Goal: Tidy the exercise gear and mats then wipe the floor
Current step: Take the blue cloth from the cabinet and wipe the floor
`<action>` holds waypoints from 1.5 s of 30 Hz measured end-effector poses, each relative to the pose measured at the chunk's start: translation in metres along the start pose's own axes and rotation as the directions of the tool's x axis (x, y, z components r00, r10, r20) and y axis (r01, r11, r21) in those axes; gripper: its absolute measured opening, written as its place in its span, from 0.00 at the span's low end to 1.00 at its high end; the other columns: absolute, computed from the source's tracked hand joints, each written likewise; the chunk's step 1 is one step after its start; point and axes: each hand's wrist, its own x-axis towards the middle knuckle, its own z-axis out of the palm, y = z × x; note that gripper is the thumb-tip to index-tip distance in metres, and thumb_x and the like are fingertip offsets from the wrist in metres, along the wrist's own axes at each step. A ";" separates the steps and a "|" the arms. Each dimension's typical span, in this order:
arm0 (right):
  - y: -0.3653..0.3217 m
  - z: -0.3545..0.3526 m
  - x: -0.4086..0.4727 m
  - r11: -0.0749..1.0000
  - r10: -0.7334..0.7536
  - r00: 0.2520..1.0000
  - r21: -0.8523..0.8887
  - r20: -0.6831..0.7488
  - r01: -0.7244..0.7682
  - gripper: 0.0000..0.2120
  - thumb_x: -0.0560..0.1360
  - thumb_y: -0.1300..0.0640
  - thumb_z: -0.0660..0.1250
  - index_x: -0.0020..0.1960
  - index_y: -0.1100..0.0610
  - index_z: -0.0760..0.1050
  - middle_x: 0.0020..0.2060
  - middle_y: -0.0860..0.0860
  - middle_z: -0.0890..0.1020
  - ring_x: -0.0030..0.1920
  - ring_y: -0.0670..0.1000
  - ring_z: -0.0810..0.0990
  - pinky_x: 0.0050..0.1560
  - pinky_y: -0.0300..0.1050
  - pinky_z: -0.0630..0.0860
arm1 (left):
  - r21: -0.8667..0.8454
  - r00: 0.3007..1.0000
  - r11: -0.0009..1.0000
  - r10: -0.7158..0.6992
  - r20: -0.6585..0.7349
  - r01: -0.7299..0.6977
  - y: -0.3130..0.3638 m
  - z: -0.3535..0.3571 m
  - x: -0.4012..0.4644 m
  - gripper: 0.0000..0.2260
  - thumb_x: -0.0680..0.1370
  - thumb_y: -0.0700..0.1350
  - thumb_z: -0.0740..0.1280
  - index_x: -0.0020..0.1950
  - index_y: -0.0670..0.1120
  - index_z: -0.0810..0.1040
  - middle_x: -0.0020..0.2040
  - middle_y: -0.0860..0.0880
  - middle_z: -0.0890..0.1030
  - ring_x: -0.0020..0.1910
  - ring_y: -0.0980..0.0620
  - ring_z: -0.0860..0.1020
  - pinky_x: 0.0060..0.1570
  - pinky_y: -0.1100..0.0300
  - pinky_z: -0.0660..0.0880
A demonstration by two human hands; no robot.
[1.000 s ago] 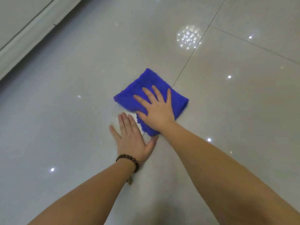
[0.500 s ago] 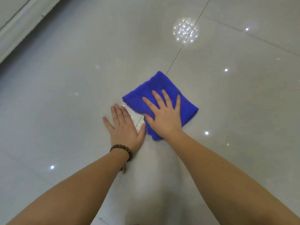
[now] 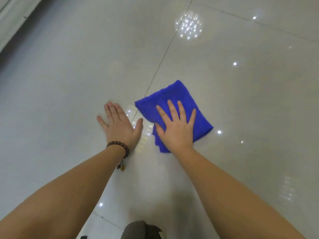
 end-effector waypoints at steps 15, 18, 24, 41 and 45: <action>0.185 -0.011 -0.071 0.949 0.309 0.945 -0.022 -0.107 -0.313 0.26 0.75 0.38 0.55 0.72 0.41 0.64 0.73 0.49 0.66 0.73 0.56 0.62 0.72 0.67 0.50 | -0.119 0.774 0.766 0.613 -0.159 -0.632 0.219 0.008 -0.038 0.35 0.79 0.58 0.49 0.76 0.34 0.53 0.77 0.34 0.53 0.77 0.37 0.49 0.74 0.39 0.46; 0.286 -0.022 -0.127 0.832 0.552 0.825 0.015 -0.123 -0.555 0.28 0.74 0.37 0.53 0.73 0.41 0.63 0.73 0.49 0.65 0.74 0.55 0.61 0.71 0.66 0.50 | -0.083 0.698 0.694 0.714 -0.054 -0.715 0.263 0.013 -0.055 0.39 0.78 0.63 0.45 0.77 0.35 0.46 0.78 0.36 0.47 0.77 0.39 0.43 0.74 0.38 0.43; 0.379 -0.046 -0.219 0.135 0.991 0.136 0.205 -0.005 -0.970 0.29 0.76 0.36 0.51 0.75 0.43 0.57 0.77 0.49 0.56 0.76 0.53 0.50 0.71 0.68 0.44 | 0.110 0.640 0.631 0.754 0.148 -0.768 0.299 0.026 -0.074 0.45 0.73 0.72 0.38 0.77 0.38 0.38 0.78 0.39 0.39 0.76 0.42 0.35 0.67 0.29 0.40; 0.461 -0.065 -0.238 0.132 0.986 0.142 0.116 0.084 -0.984 0.33 0.74 0.31 0.50 0.76 0.40 0.51 0.77 0.46 0.51 0.77 0.53 0.45 0.69 0.73 0.44 | 0.198 0.667 0.639 0.728 0.158 -0.744 0.304 0.027 -0.079 0.44 0.75 0.71 0.41 0.78 0.38 0.44 0.79 0.39 0.44 0.78 0.43 0.40 0.69 0.30 0.43; 0.408 -0.051 -0.169 0.267 0.964 0.267 0.128 -0.017 -0.955 0.32 0.74 0.33 0.52 0.76 0.41 0.54 0.77 0.47 0.53 0.77 0.55 0.47 0.70 0.71 0.43 | 0.203 0.667 0.637 0.729 0.157 -0.744 0.305 0.028 -0.080 0.44 0.75 0.70 0.42 0.78 0.38 0.44 0.79 0.39 0.45 0.78 0.43 0.40 0.69 0.30 0.42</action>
